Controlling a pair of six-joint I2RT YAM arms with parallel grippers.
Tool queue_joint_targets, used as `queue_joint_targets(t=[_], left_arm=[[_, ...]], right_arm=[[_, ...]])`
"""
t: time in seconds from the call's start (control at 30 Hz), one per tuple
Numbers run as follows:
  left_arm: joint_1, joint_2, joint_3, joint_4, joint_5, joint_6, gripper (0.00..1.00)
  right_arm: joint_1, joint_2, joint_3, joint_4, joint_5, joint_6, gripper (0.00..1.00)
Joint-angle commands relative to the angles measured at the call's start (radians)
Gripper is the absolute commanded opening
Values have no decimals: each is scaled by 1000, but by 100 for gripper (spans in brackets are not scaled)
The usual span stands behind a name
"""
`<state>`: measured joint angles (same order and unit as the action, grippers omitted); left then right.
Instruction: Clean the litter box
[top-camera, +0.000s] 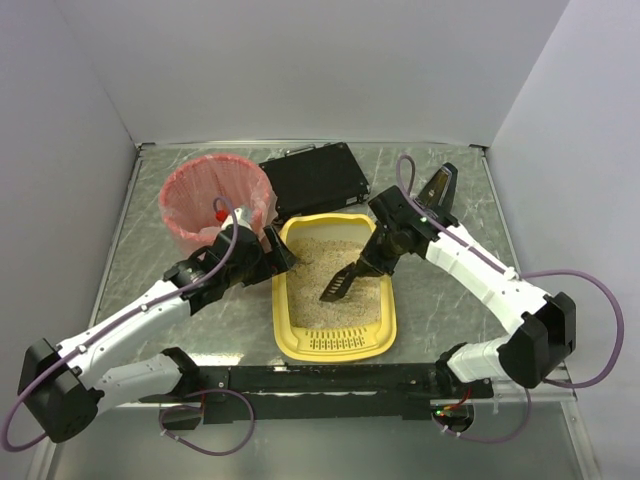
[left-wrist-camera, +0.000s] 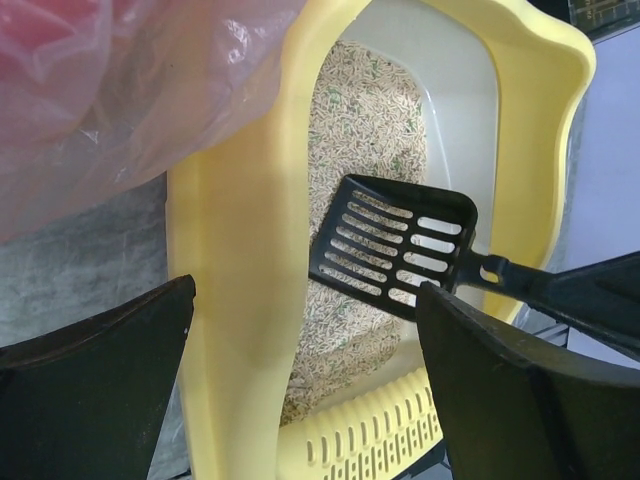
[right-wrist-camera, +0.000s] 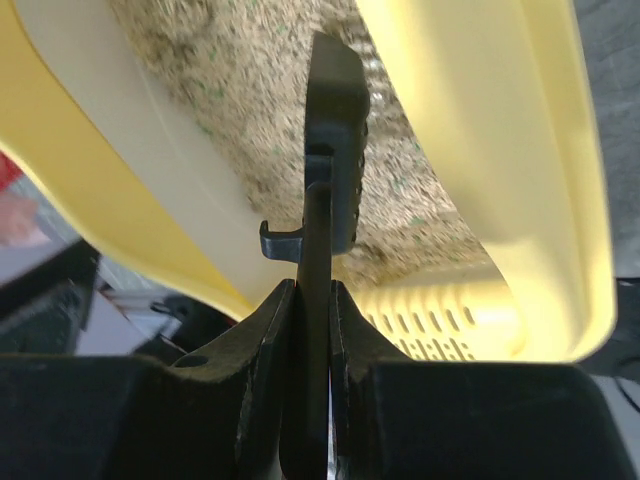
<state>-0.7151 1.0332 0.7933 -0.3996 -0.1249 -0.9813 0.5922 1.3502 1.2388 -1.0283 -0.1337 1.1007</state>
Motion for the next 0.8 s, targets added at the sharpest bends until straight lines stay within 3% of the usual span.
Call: queue_joint_targets(t=[0.0,0.2,0.37,0.77], left_arm=[[-4,25,37,33,-10,3,97],[-4,44,37,31,-15,-3,97],[-3,48,27,39,-22,-17,97],[-3,97,29,61,-15,-48,99]], right_arm=[[15,15,-48,126,16,131,0],[61,99,-12,192,46,160,0],[69,69,-159,431,6,238,0],[113,89,-288,622,129,375,0]])
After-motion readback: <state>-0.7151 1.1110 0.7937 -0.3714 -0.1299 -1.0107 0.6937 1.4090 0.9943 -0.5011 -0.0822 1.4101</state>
